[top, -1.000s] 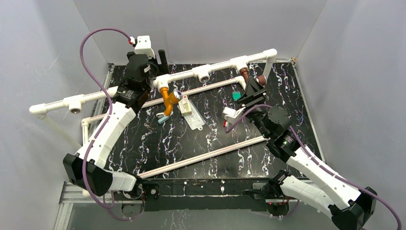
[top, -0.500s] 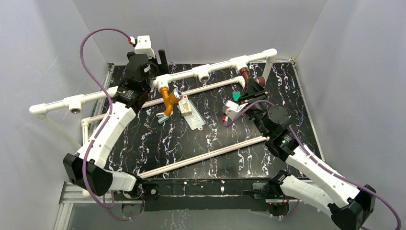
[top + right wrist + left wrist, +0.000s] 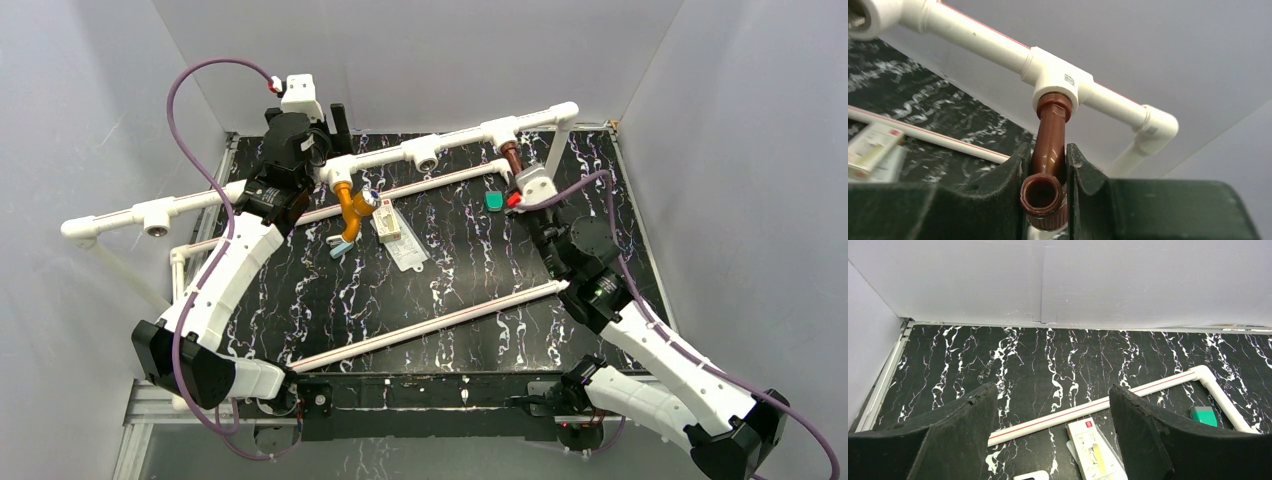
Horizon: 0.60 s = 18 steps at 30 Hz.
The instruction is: Install the water faucets
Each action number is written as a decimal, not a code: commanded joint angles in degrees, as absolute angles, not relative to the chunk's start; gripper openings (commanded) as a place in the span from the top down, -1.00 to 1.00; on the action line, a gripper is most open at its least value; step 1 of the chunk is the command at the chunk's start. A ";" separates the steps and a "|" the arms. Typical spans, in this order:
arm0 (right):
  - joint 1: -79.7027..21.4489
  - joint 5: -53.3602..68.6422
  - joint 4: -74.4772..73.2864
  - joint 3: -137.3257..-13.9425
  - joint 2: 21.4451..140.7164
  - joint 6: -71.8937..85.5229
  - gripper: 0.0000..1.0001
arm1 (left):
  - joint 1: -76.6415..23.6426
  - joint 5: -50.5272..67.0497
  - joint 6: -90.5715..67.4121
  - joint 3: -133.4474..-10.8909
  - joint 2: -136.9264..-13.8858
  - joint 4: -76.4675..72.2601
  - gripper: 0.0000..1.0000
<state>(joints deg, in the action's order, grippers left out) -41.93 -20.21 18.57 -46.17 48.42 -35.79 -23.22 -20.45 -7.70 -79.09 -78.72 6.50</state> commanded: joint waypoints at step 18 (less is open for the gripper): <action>-42.37 -27.05 22.84 -48.46 43.85 48.54 0.97 | -25.58 -17.41 -7.84 -72.29 -87.93 23.73 -0.59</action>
